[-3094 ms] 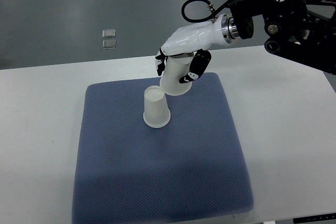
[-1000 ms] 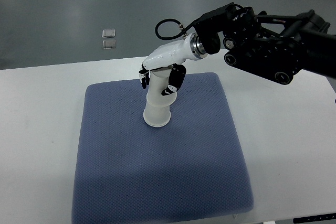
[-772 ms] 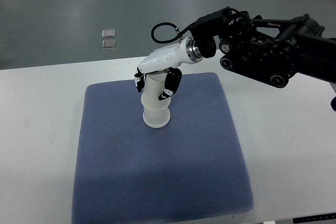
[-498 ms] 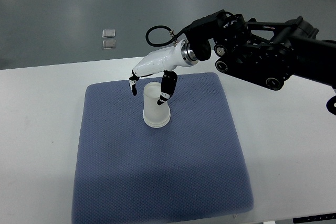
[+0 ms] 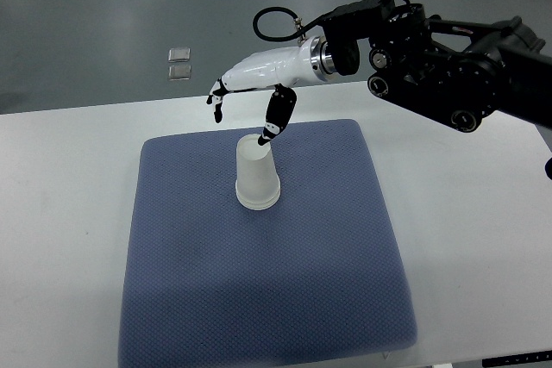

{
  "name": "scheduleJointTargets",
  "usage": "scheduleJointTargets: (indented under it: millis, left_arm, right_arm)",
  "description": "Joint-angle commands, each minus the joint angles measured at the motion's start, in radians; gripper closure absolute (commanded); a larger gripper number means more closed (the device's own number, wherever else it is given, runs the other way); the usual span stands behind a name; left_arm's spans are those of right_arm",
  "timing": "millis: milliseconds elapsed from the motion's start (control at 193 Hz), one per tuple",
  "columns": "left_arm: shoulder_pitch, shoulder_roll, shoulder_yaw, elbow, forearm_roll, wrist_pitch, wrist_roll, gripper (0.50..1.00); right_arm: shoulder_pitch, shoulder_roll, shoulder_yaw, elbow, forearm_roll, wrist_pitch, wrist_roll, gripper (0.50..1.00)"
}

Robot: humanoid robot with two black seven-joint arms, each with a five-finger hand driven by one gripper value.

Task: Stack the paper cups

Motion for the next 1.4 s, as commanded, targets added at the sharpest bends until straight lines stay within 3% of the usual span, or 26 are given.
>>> scheduleJointTargets:
  millis: [0,202,420,622,938,1135,1394]
  left_arm:
    - [0.0,0.0,0.0,0.0,0.0,0.0,0.0,0.5]
    - [0.0,0.0,0.0,0.0,0.0,0.001,0.0,0.5]
    - [0.0,0.0,0.0,0.0,0.0,0.0,0.0,0.5]
    - [0.0,0.0,0.0,0.0,0.0,0.0,0.0,0.5]
    - [0.0,0.0,0.0,0.0,0.0,0.0,0.0,0.5]
    - [0.0,0.0,0.0,0.0,0.0,0.0,0.0,0.5]
    - [0.0,0.0,0.0,0.0,0.0,0.001,0.0,0.5]
  right_arm:
    - [0.001,-0.039,0.033,-0.011,0.075,0.006,0.0,0.583]
    - [0.006,-0.096,0.047,-0.077,0.357,0.023,0.0,0.581]
    - [-0.023,-0.081,0.047,-0.351,0.808,0.013,-0.002,0.581]
    - [-0.126,-0.085,0.043,-0.474,1.161,0.013,-0.003,0.581]
    - [-0.28,-0.081,0.047,-0.489,1.552,-0.041,-0.003,0.581]
    - [-0.341,-0.058,0.043,-0.488,1.807,-0.147,-0.011,0.581]
    - [-0.386,-0.01,0.047,-0.485,1.999,-0.152,-0.009,0.581]
